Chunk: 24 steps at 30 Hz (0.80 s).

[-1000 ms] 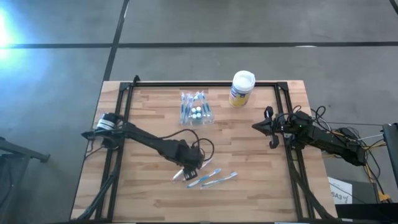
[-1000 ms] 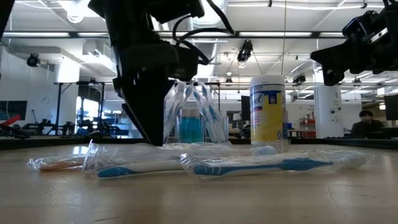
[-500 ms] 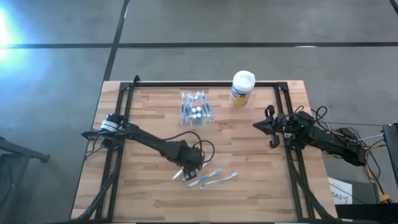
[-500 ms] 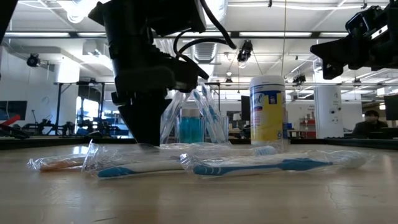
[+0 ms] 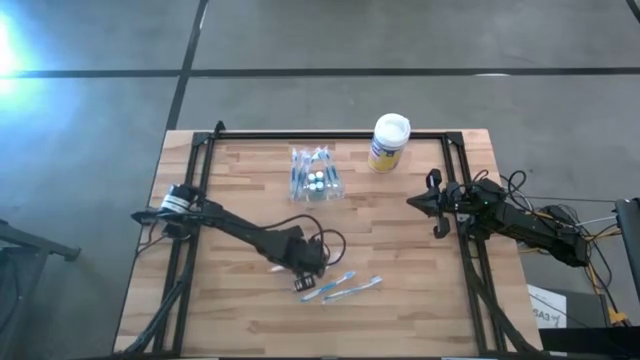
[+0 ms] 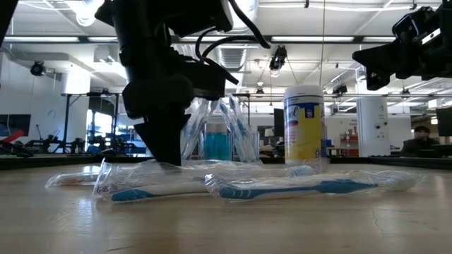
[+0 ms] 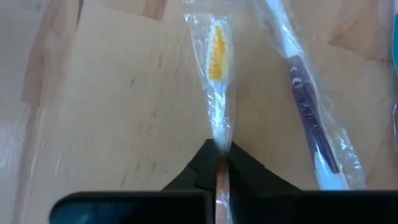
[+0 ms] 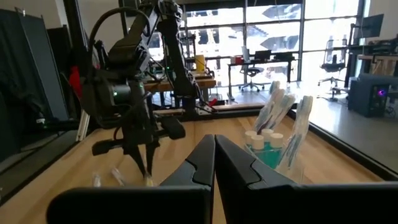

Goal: Pick & Place toothbrushing station
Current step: Put the orange toothbrush into the transparent organizer

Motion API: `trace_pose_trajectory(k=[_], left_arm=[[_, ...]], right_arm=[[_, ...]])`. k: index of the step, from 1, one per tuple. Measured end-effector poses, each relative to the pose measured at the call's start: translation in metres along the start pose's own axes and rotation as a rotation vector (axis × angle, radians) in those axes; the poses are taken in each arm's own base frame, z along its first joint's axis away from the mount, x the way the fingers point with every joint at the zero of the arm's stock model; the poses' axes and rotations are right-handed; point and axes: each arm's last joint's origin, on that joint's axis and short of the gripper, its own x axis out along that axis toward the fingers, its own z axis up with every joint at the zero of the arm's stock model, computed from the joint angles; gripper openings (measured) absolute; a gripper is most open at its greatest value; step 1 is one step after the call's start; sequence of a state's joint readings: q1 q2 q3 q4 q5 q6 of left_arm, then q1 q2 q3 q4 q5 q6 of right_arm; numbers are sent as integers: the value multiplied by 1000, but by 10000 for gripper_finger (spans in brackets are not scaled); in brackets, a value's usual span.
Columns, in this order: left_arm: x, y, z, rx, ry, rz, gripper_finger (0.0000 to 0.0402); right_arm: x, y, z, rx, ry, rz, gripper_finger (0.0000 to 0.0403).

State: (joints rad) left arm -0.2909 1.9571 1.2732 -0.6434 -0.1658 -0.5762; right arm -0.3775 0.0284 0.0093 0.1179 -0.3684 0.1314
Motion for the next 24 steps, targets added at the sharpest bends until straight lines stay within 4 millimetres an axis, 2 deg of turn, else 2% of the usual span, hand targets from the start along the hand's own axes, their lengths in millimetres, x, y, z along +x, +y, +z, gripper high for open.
trace_pose_trajectory(k=[7, 13, 18, 24], left_arm=[[-24, 4, 0, 30, -83, 49, 12], [-75, 9, 2, 45, -256, 72, 5], [-124, 12, -4, 98, -450, 128, 3], [-159, 21, -15, 124, -697, 171, 3]], right_arm=[[0, 0, 0, 1, 0, 0, 8], [0, 0, 0, 20, 5, 10, 8], [0, 0, -1, 20, 7, 16, 8], [0, 0, -1, 20, 8, 17, 8]])
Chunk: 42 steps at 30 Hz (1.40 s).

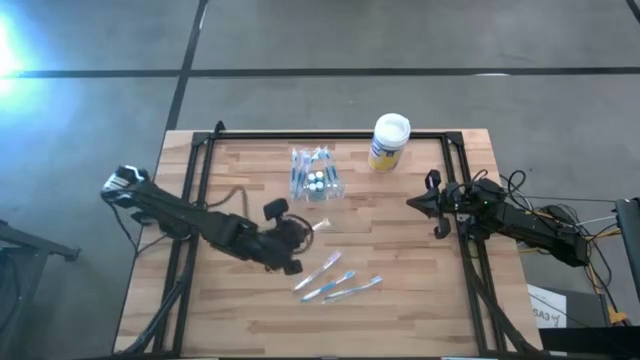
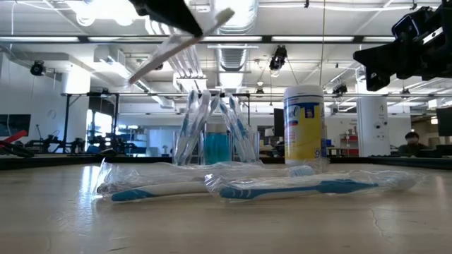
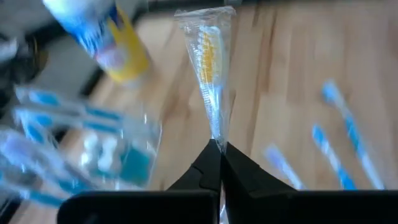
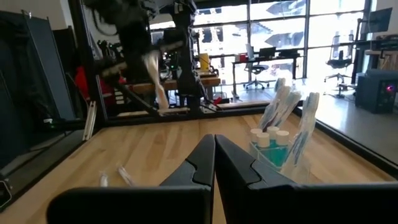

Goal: Pick & Place toothbrushing station
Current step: Put the orange toothbrush into the transparent organizer

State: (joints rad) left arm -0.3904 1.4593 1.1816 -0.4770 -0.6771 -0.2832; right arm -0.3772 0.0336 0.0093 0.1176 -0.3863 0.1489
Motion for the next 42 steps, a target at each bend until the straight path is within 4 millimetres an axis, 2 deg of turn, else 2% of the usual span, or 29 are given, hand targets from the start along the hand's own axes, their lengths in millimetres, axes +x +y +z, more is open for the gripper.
trace_pose_trajectory(k=[3, 10, 13, 17, 21, 26, 31, 34, 42], left_arm=[[-7, 6, 0, -25, -143, -36, 2], [-4, 16, -21, -37, -514, -138, 2], [2, 19, -33, -35, -612, -131, 2], [7, 24, -35, -75, -721, -175, 1], [10, 22, -24, -68, -769, -247, 1], [15, 14, -2, -20, -806, -227, 1], [31, 7, 19, -13, -814, -181, 1], [46, 8, 32, -91, -785, -146, 1], [81, 10, 49, -47, -762, -167, 1]], right_arm=[[0, 0, -1, 8, 11, 22, 8], [3, 5, 2, 13, -6, 84, 10], [6, 6, 4, 6, -29, 78, 22], [10, 8, 7, 12, -62, 62, 51], [15, 12, 9, 9, -87, 99, 90], [23, 17, 8, -31, -79, 153, 145], [30, 20, 12, -63, -139, 183, 188], [34, 19, 13, -55, -164, 181, 200], [44, 18, 11, -38, -135, 179, 203]])
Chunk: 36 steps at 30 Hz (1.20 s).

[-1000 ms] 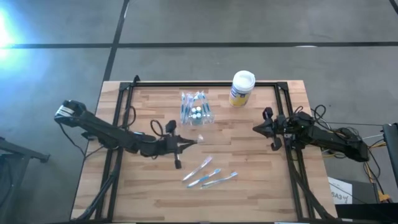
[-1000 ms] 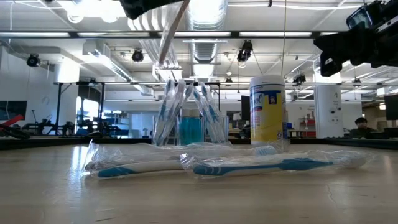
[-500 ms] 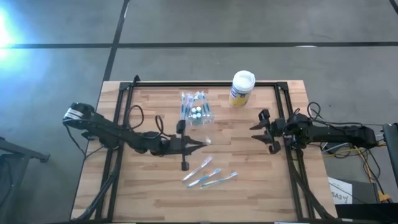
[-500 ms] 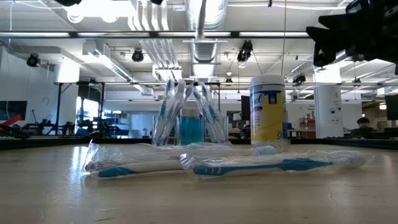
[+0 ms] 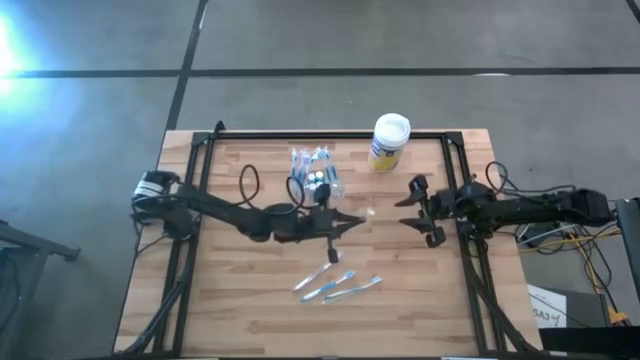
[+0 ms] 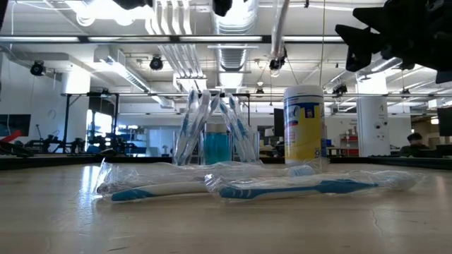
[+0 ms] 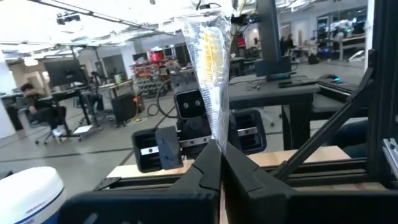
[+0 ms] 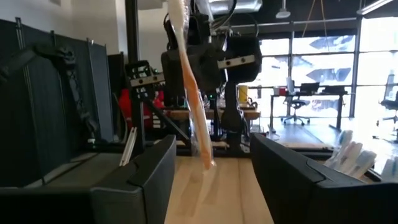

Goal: Pick & Place toothbrushing station
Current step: Put the orange toothbrush into the transparent organizer

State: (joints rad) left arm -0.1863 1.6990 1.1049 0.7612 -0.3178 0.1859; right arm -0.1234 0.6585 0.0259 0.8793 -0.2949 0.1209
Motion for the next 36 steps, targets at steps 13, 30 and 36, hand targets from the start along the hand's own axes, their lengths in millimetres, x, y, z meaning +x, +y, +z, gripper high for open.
trace_pose_trajectory(k=[13, 30, 36], left_arm=[[22, 22, -21, -63, 38, -80, 0], [22, 19, -39, -42, 149, -78, 0], [24, 20, -43, -41, 159, -66, 0]], right_arm=[[31, -3, 6, 35, 73, 13, 203], [58, -7, -1, 61, 43, 40, 203], [68, -9, -6, 71, 76, 42, 203]])
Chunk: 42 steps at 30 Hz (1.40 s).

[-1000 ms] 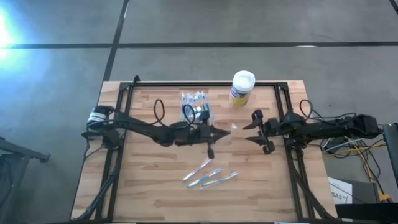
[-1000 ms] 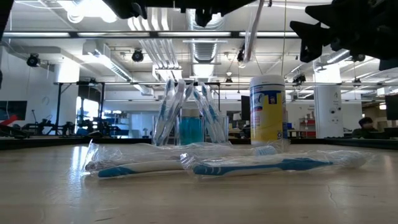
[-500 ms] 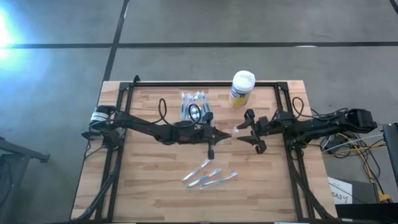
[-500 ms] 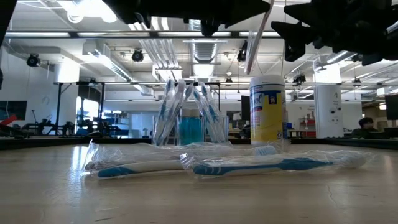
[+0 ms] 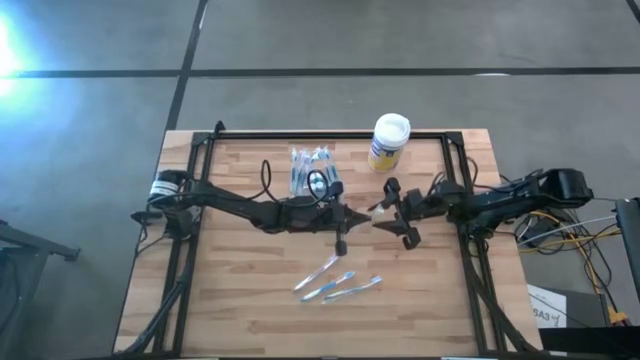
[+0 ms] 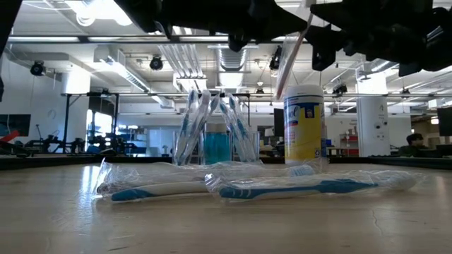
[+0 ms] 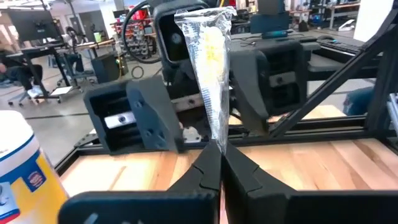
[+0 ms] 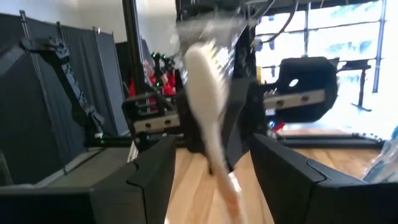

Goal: Pick & Place toothbrushing station
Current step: Put the orange toothbrush into the transparent organizer

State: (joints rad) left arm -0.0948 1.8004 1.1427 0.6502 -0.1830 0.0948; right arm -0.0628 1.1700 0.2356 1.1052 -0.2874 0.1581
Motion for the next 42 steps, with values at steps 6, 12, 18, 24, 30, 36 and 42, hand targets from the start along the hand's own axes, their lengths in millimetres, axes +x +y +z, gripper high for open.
trace_pose_trajectory(k=[6, 12, 18, 24, 30, 36, 42], left_arm=[[0, 1, 0, 2, 5, 19, 0], [0, 0, -1, 3, 9, 18, 0], [0, 0, -1, 4, 13, 14, 0], [0, 0, -2, -20, 21, 4, 9], [-10, -3, 2, -15, 123, -70, 47], [-32, 2, 18, -26, 255, -85, 75], [-85, -5, 43, -23, 330, -135, 76]], right_arm=[[6, -2, -1, -2, 7, -1, 166], [4, 1, 1, -36, -9, 6, 98], [4, 1, 0, -58, -1, 5, 25], [3, 1, -2, -61, 12, 6, 15], [3, 2, -5, -71, 34, 13, 13], [2, 2, -5, -73, 41, 12, 13], [1, 2, -7, -88, 76, 13, 12]])
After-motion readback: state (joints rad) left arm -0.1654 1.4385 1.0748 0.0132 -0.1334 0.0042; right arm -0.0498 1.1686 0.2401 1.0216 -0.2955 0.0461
